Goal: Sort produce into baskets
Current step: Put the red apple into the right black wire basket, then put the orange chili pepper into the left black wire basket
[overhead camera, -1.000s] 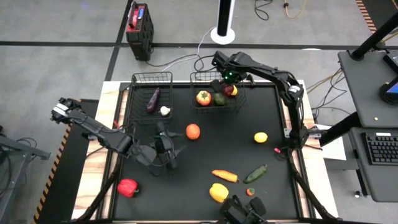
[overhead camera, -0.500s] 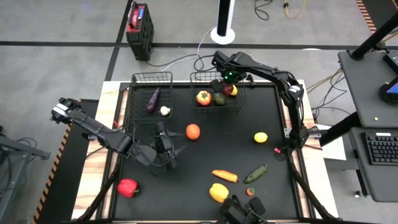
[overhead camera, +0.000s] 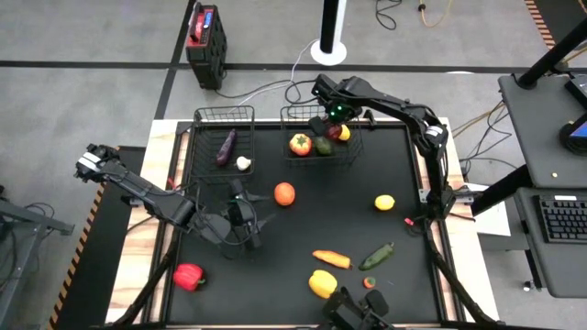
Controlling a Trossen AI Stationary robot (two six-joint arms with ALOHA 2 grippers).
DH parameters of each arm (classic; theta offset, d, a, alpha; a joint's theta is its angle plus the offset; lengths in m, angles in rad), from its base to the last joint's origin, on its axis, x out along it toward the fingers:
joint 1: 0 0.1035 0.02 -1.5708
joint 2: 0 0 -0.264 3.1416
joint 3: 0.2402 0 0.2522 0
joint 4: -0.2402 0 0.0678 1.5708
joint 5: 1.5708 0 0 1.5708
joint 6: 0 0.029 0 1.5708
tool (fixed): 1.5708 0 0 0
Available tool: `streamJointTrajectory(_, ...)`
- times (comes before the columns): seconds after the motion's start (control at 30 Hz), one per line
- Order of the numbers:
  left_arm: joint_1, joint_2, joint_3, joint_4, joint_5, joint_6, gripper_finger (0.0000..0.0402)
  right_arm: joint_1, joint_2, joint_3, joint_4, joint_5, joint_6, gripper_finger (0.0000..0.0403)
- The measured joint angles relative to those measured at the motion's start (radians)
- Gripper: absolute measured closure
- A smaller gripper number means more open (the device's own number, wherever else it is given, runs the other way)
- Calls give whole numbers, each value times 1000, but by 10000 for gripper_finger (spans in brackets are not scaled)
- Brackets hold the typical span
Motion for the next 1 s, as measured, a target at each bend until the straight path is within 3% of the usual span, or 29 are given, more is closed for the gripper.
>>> streamJointTrajectory(0.37,0,0,0,-2,0,0,190,0,0,0,38,-4,-3,49)
streamJointTrajectory(0.7,0,0,0,-42,0,-40,190,0,-1,0,151,-195,-31,32)
streamJointTrajectory(1.0,0,0,0,-48,0,-53,190,1,-11,9,146,-197,-43,33)
